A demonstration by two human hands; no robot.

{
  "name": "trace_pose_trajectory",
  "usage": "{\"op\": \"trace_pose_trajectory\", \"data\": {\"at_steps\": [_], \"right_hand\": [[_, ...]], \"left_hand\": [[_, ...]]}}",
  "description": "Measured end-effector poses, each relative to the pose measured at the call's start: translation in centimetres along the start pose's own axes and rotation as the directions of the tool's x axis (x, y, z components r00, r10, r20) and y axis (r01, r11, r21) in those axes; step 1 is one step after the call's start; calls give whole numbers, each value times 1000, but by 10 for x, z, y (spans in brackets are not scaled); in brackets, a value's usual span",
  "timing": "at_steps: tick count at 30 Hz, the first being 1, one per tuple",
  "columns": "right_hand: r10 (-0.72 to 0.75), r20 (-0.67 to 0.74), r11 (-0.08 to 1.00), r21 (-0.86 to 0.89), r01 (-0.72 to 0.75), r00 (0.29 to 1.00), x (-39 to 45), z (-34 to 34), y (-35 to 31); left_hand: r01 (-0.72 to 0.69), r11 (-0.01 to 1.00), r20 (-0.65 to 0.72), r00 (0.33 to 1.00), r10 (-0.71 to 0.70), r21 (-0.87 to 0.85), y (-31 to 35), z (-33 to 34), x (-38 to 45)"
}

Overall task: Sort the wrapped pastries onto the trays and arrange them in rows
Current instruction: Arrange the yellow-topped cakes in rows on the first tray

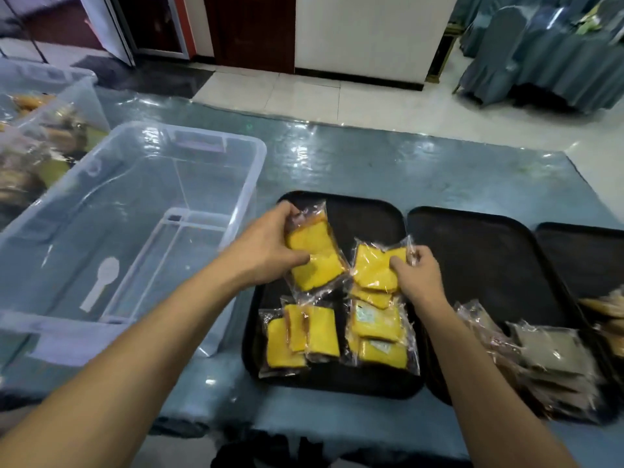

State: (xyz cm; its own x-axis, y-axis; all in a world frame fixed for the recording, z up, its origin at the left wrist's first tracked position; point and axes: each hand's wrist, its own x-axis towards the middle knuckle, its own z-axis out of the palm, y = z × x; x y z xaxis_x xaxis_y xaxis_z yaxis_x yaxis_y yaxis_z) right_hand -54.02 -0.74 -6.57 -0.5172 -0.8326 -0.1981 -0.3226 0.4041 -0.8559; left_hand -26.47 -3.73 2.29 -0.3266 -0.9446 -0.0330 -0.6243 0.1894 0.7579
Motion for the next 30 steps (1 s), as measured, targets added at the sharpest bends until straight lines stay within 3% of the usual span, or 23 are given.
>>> {"op": "trace_pose_trajectory", "data": {"at_steps": [3,8,12,16,20,23,25,27,30], "right_hand": [[82,68,992,-102,-74,994,0,-5,41],[204,192,964,-211,-162,960,-3,-7,85],[79,95,882,-471,-25,992,-8,-6,98],[-115,33,826,-552,114,993,-18,-6,95],[-273,17,791,-565,234,962,-21,-4,85],[-341,38,766,-568,301,939,-19,6,78],[-386,83,733,-577,360,919,-16,16,72],[-410,151,700,-580,417,899,-13,27,65],[-431,280,625,-594,507,858,-12,46,54]], "left_hand": [[138,989,95,987,-132,-58,-34,45,1],[369,930,180,915,-361,-9,-97,104,-10],[354,932,62,931,-359,79,-125,133,-24],[320,925,-25,946,-322,203,-131,144,-28],[191,937,-104,980,-168,292,-130,143,-37],[21,904,-174,983,59,428,-125,141,-46],[-173,868,-71,970,232,466,-119,146,-54],[-357,797,134,932,336,487,-118,155,-62],[-410,749,267,911,313,521,-124,164,-70]]}}
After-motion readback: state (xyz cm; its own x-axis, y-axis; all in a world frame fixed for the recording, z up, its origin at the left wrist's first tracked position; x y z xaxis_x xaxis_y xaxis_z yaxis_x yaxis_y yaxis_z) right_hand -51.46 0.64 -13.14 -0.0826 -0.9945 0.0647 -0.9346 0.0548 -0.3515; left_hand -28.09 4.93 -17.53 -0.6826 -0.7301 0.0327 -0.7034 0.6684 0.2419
